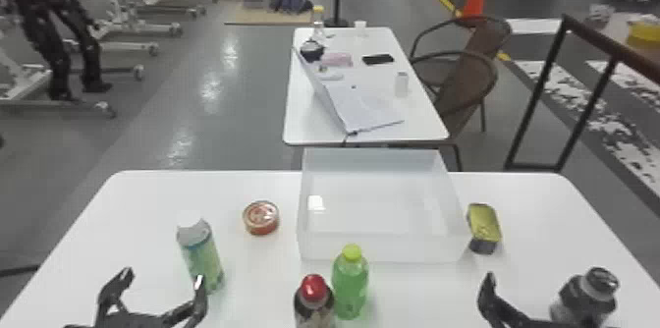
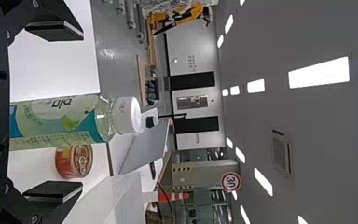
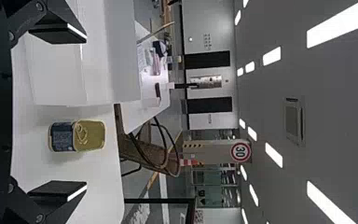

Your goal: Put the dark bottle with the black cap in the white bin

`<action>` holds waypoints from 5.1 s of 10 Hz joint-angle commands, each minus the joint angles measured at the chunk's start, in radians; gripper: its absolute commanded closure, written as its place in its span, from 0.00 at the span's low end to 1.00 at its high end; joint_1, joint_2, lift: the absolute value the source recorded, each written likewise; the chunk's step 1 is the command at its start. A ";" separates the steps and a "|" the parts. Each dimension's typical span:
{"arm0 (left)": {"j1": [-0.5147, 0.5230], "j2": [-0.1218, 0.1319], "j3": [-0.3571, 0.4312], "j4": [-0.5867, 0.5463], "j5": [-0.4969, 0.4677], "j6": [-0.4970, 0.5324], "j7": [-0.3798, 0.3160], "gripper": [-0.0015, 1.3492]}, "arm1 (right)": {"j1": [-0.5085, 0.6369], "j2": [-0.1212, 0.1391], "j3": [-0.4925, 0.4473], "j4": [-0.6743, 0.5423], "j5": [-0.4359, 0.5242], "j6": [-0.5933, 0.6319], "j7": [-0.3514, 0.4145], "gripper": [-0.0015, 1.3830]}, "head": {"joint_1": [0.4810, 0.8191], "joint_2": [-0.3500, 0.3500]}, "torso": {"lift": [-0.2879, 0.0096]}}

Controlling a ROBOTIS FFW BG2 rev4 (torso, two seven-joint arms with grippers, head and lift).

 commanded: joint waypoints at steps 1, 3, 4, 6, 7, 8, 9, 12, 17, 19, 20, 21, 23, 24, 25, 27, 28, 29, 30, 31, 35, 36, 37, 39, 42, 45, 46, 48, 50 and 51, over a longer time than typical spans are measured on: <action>-0.002 -0.003 -0.005 0.000 0.000 0.003 0.000 0.12 | -0.012 0.000 -0.018 -0.037 0.015 0.022 -0.038 0.13 | 0.20 0.50 | 0.63; -0.004 -0.003 -0.006 0.000 0.000 0.002 0.000 0.12 | 0.003 0.011 -0.050 -0.069 0.088 0.009 -0.188 0.13 | 0.20 0.50 | 0.63; -0.004 -0.003 -0.006 0.000 0.000 0.002 0.000 0.12 | 0.020 0.026 -0.061 -0.061 0.112 -0.034 -0.279 0.13 | 0.20 0.50 | 0.63; -0.004 -0.003 -0.005 0.000 0.002 0.002 0.000 0.12 | 0.026 0.055 -0.079 0.003 0.121 -0.123 -0.356 0.13 | 0.20 0.50 | 0.63; -0.005 -0.003 -0.006 -0.002 0.003 0.002 0.000 0.13 | 0.026 0.067 -0.085 0.040 0.104 -0.160 -0.363 0.13 | 0.20 0.50 | 0.63; -0.005 -0.003 -0.006 0.000 0.006 0.002 0.000 0.12 | 0.024 0.071 -0.087 0.078 0.068 -0.198 -0.363 0.13 | 0.20 0.50 | 0.63; -0.007 -0.003 -0.006 0.000 0.008 0.002 0.000 0.13 | 0.021 0.071 -0.089 0.123 0.038 -0.241 -0.363 0.13 | 0.20 0.50 | 0.63; -0.007 -0.003 -0.005 -0.002 0.012 0.003 0.000 0.12 | 0.006 0.071 -0.105 0.227 -0.004 -0.301 -0.368 0.13 | 0.20 0.50 | 0.63; -0.005 -0.003 -0.002 0.000 0.015 -0.003 0.000 0.12 | -0.095 0.060 -0.136 0.405 -0.058 -0.313 -0.369 0.13 | 0.20 0.50 | 0.63; -0.005 -0.003 0.001 0.001 0.015 -0.005 0.000 0.12 | -0.121 0.055 -0.124 0.429 -0.106 -0.313 -0.308 0.13 | 0.20 0.50 | 0.63; -0.005 -0.003 0.001 0.001 0.017 -0.006 0.000 0.12 | -0.135 0.055 -0.122 0.443 -0.135 -0.313 -0.267 0.12 | 0.20 0.50 | 0.63; -0.005 -0.003 0.003 0.003 0.017 -0.006 0.000 0.12 | -0.143 0.054 -0.121 0.445 -0.158 -0.301 -0.230 0.11 | 0.20 0.50 | 0.63; -0.005 -0.003 0.003 0.005 0.018 -0.008 0.000 0.12 | -0.160 0.052 -0.121 0.457 -0.202 -0.275 -0.161 0.09 | 0.20 0.50 | 0.63; -0.005 -0.003 0.003 0.006 0.020 -0.008 0.000 0.12 | -0.169 0.046 -0.121 0.465 -0.219 -0.261 -0.127 0.09 | 0.20 0.50 | 0.63; -0.005 -0.003 0.003 0.008 0.021 -0.012 0.000 0.12 | -0.178 0.035 -0.121 0.466 -0.225 -0.238 -0.107 0.09 | 0.20 0.50 | 0.63; -0.004 -0.003 0.003 0.012 0.023 -0.015 0.000 0.12 | -0.207 0.023 -0.122 0.478 -0.242 -0.198 -0.063 0.08 | 0.20 0.50 | 0.63; -0.005 -0.003 0.003 0.012 0.025 -0.018 0.000 0.12 | -0.219 0.015 -0.122 0.480 -0.245 -0.180 -0.052 0.08 | 0.20 0.50 | 0.63; -0.004 -0.003 0.003 0.014 0.026 -0.018 -0.002 0.12 | -0.229 0.009 -0.122 0.483 -0.245 -0.166 -0.043 0.07 | 0.20 0.50 | 0.63; -0.004 -0.003 0.004 0.017 0.029 -0.023 0.000 0.12 | -0.238 0.005 -0.122 0.492 -0.245 -0.160 -0.035 0.06 | 0.20 0.50 | 0.63; -0.004 -0.003 0.004 0.018 0.031 -0.023 0.000 0.12 | -0.246 0.003 -0.122 0.500 -0.245 -0.152 -0.034 0.06 | 0.20 0.50 | 0.63; -0.002 -0.003 0.009 0.021 0.031 -0.029 0.000 0.12 | -0.264 -0.017 -0.127 0.515 -0.247 -0.140 -0.034 0.08 | 0.20 0.50 | 0.63; -0.001 -0.003 0.009 0.021 0.031 -0.029 0.000 0.12 | -0.269 -0.021 -0.127 0.518 -0.244 -0.140 -0.034 0.14 | 0.20 0.50 | 0.63; -0.001 -0.003 0.011 0.021 0.032 -0.029 0.000 0.12 | -0.275 -0.028 -0.130 0.524 -0.245 -0.140 -0.027 0.22 | 0.20 0.50 | 0.63; -0.002 -0.003 0.009 0.023 0.031 -0.031 -0.002 0.12 | -0.284 -0.029 -0.144 0.535 -0.235 -0.140 0.013 0.57 | 0.20 0.50 | 0.63; -0.004 -0.003 0.009 0.026 0.031 -0.035 -0.002 0.12 | -0.275 -0.017 -0.144 0.528 -0.216 -0.166 0.014 0.58 | 0.20 0.50 | 0.63; -0.005 -0.003 0.006 0.029 0.031 -0.035 -0.002 0.12 | -0.229 0.005 -0.144 0.314 -0.205 -0.099 -0.027 0.58 | 0.20 0.50 | 0.63; -0.007 -0.003 0.006 0.029 0.031 -0.035 -0.002 0.12 | -0.221 0.011 -0.154 0.205 -0.182 -0.031 -0.034 0.58 | 0.20 0.50 | 0.63; -0.012 -0.003 0.003 0.034 0.031 -0.034 -0.002 0.12 | -0.247 0.011 -0.154 0.083 -0.202 0.039 -0.030 0.58 | 0.20 0.50 | 0.63; -0.015 -0.003 -0.002 0.040 0.032 -0.035 0.000 0.12 | -0.311 0.012 -0.151 0.063 -0.245 0.084 0.008 0.58 | 0.20 0.50 | 0.63; -0.016 -0.003 -0.003 0.041 0.032 -0.035 0.000 0.13 | -0.368 0.017 -0.147 0.103 -0.264 0.088 0.048 0.59 | 0.20 0.50 | 0.63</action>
